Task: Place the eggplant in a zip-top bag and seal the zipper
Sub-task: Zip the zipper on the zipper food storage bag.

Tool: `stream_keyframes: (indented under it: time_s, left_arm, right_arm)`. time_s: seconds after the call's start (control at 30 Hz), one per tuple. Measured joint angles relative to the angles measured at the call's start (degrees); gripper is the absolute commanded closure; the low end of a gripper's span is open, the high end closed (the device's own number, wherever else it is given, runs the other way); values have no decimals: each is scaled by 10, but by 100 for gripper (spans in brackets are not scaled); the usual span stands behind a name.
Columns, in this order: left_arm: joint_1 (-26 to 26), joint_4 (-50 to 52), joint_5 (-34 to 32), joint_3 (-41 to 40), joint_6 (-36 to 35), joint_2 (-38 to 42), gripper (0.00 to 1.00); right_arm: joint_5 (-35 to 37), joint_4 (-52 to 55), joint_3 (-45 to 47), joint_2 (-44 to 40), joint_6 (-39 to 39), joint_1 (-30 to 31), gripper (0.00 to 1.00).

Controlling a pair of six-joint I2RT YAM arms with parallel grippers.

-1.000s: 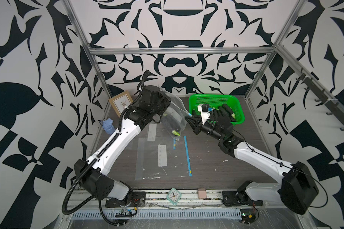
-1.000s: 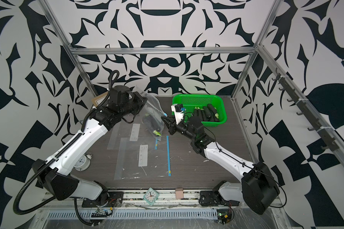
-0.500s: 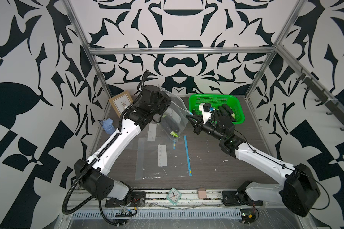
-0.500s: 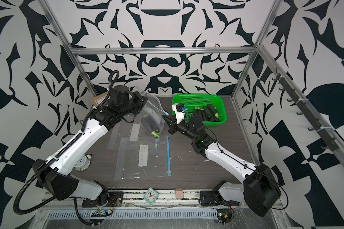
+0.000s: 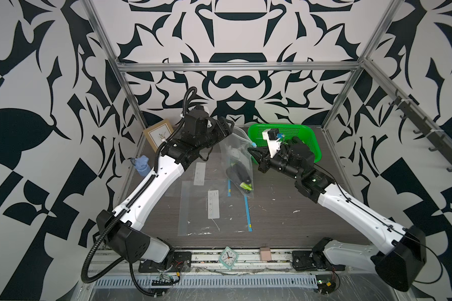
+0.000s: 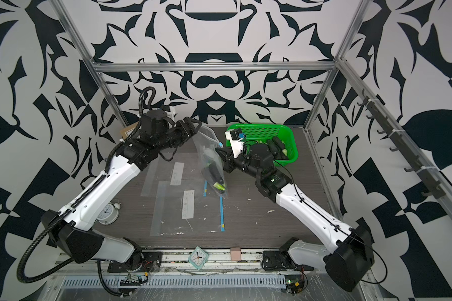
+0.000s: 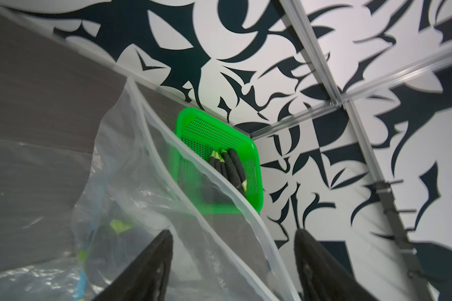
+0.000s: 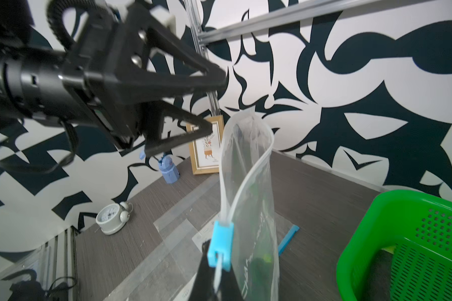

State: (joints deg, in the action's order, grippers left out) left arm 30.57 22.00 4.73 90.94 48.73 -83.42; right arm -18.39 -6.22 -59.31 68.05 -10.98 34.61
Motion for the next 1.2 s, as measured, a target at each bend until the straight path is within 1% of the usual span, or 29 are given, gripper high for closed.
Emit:
stream_keyframes:
  time_s: [0.07,0.23,0.33,0.43,0.47,0.53,0.67,0.77,0.87,1.03,1.2]
  left_arm:
    - [-17,8,42,22,-65,0,16]
    - [-60,54,188,106,-241,-11,16]
    - [-63,95,274,162,-343,-26,16]
    - [-61,133,345,186,-433,-33,16]
    - [-61,145,364,189,-458,-33,11]
    - [-60,170,398,196,-503,-34,7]
    - [-60,204,449,205,-573,-34,6]
    - [-60,232,482,212,-612,-35,7]
    - [-60,252,514,217,-642,-39,9]
    - [-60,282,567,217,-686,-44,10]
    - [-50,301,594,217,-718,-45,11]
  right_arm:
    - [-5,58,-33,0,14,0,100]
    - [-37,184,-114,0,44,-11,100]
    - [-64,240,-152,1,57,-28,100]
    - [-88,288,-188,7,67,-43,100]
    - [-95,297,-195,7,68,-47,100]
    - [-111,318,-207,8,72,-55,100]
    - [-142,343,-223,12,73,-59,100]
    - [-168,354,-230,21,73,-59,100]
    - [-191,361,-242,37,73,-59,100]
    - [-226,366,-260,57,69,-59,100]
    - [-250,368,-273,68,64,-59,100]
